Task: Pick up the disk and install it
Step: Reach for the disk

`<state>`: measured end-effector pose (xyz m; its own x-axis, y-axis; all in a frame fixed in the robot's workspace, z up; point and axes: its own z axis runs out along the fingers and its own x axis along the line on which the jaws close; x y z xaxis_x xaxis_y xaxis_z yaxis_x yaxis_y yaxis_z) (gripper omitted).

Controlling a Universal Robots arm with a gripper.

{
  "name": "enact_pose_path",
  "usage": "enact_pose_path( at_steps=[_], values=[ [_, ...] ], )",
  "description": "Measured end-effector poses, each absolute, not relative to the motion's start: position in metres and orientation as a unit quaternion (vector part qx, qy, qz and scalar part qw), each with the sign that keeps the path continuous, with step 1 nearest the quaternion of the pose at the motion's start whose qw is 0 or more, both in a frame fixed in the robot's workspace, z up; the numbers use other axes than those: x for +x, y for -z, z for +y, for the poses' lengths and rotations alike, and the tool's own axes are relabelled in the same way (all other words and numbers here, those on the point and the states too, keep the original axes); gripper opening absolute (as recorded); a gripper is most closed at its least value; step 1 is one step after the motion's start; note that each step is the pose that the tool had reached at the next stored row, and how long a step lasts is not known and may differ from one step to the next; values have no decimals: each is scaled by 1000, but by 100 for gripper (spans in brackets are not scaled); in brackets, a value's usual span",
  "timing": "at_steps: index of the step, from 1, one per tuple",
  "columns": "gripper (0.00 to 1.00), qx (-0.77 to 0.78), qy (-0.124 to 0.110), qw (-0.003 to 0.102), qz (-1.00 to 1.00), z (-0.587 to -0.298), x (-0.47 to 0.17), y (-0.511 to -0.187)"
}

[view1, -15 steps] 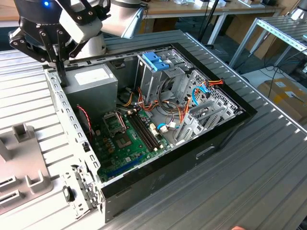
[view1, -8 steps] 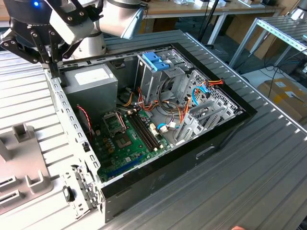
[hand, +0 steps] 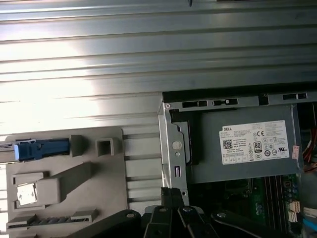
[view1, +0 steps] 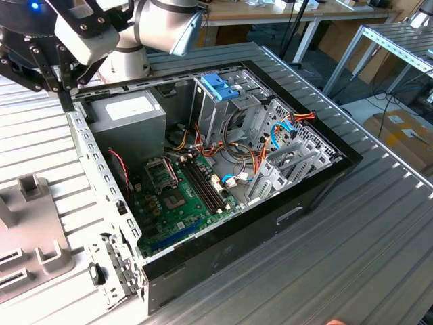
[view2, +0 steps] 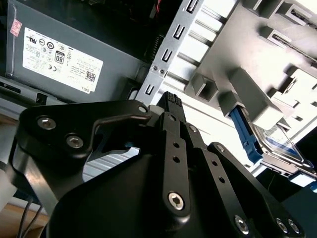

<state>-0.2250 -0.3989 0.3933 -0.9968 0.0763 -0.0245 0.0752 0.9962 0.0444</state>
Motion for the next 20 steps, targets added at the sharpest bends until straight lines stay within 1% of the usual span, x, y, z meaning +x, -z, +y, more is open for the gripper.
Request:
enact_pose_path(
  at_steps=[20],
  values=[
    [11, 38, -22, 13, 999, -399, -281, -393]
  ],
)
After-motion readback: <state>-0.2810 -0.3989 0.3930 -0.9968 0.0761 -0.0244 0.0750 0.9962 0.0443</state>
